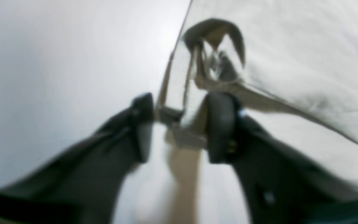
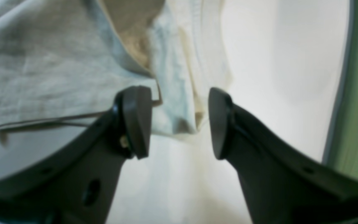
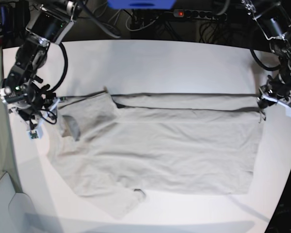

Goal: Layout the t-shirt on the table in an organized manner, then fold the t-shirt properly
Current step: 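Hold the folded edge with both grippers and pull it taut apart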

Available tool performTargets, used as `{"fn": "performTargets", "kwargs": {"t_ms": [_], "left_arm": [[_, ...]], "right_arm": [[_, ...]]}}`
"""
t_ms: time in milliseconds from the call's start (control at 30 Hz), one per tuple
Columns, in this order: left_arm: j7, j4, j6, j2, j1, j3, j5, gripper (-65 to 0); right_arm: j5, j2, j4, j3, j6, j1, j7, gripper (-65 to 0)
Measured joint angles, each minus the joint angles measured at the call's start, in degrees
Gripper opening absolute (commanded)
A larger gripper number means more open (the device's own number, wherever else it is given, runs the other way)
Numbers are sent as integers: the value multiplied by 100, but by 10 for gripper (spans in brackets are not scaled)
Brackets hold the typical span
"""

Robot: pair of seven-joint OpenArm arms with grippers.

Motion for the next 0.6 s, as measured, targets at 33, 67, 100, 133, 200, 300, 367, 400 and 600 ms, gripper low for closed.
{"fn": "performTargets", "kwargs": {"t_ms": [33,67,100,133,200,300,367,400,600], "left_arm": [[-2,-2,0,4,2,0,2,-473],[-2,-2,0,2,0,0,2,-489],[-4,-2,0,0,0,0,2,-494],[-2,-2,0,-7,0,0,0,-495],[-2,-2,2,-13,0,0,2,-496],[-2,-2,0,-13,0,0,0,-497],[-2,-2,0,-15,0,0,2,-501],[-2,-2,0,-13,0,0,0,-514],[-4,-2,0,-26,0,0,0,-645]], "right_arm": [[-4,0,0,90,0,0,-2,-348],[-7,2,0,186,0,-4,-7,-348],[-20,7,0,264,0,-4,-35,-348],[-52,4,0,315,0,-4,-42,-348],[-48,4,0,404,0,-4,-39,-348],[-48,7,2,481,0,-24,-39,-348],[-42,9,2,442,0,-146,17,-348],[-28,0,-4,442,0,-190,-4,-348],[-37,9,-26,428,0,-175,7,-348]]}}
